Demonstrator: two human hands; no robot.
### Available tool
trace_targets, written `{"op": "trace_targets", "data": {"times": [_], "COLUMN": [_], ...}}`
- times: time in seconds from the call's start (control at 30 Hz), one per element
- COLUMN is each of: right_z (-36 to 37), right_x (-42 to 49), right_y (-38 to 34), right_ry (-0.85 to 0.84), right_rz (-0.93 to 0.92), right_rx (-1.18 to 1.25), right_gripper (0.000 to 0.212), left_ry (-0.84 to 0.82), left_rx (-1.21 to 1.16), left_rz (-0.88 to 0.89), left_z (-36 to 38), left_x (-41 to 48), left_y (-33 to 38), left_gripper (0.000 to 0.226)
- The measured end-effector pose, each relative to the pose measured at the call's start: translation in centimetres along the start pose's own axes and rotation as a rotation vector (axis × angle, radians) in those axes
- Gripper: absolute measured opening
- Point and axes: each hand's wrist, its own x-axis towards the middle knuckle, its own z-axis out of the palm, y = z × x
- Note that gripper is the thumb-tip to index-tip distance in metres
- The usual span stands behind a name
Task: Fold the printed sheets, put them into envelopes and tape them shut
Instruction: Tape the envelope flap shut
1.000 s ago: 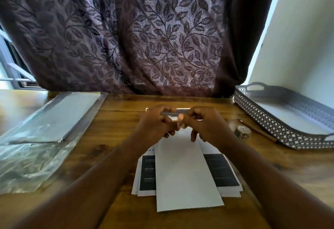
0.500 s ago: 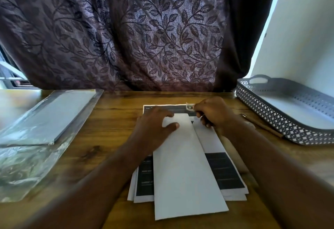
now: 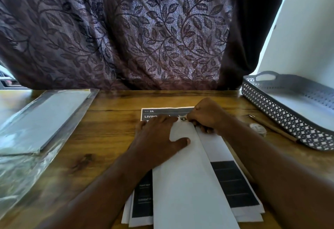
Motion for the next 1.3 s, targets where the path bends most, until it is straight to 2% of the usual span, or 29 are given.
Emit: {"op": "trace_targets", "data": {"times": [0.17, 0.33, 0.67, 0.83, 0.93, 1.0, 1.07, 1.17, 1.23, 1.3], "right_z": [0.1, 0.2, -0.5, -1.1, -1.0, -0.7, -0.1, 0.9, 1.0, 0.8], "right_x": [0.4, 0.3, 0.3, 0.4, 0.6, 0.7, 0.7, 0.8, 0.9, 0.9], "right_y": [0.1, 0.1, 0.2, 0.6, 1.0, 0.9, 0.8, 0.9, 0.9, 0.7], "right_ry": [0.019, 0.033, 0.003, -0.035, 0.006, 0.043, 0.081, 0.174, 0.206, 0.182], "right_rz": [-0.003, -0.006, 0.037, 0.099, 0.123, 0.098, 0.034, -0.044, -0.034, -0.004], "right_rx": [-0.03, -0.042, -0.024, 0.092, 0.182, 0.224, 0.11, -0.232, -0.293, -0.252], "right_gripper": [0.027, 0.026, 0.023, 0.027, 0.02, 0.024, 0.039, 0.054, 0.056, 0.053], "left_ry": [-0.003, 0.031, 0.054, 0.101, 0.103, 0.101, 0.108, 0.129, 0.132, 0.128], "left_rx": [0.0, 0.065, 0.073, 0.074, 0.069, 0.065, 0.066, 0.063, 0.065, 0.071], "left_rz": [-0.019, 0.016, 0.018, 0.003, 0.004, 0.002, 0.006, 0.018, 0.023, 0.021], "left_z": [-0.1, -0.2, 0.1, 0.1, 0.2, 0.2, 0.2, 0.3, 0.3, 0.3], "left_x": [0.9, 1.5, 2.0, 2.4, 2.6, 2.5, 2.5, 2.4, 2.4, 2.4], "left_y": [0.1, 0.2, -0.1, -0.1, -0.2, -0.2, -0.2, -0.2, -0.2, -0.1], "left_gripper": [0.071, 0.052, 0.047, 0.042, 0.041, 0.04, 0.039, 0.037, 0.038, 0.038]}}
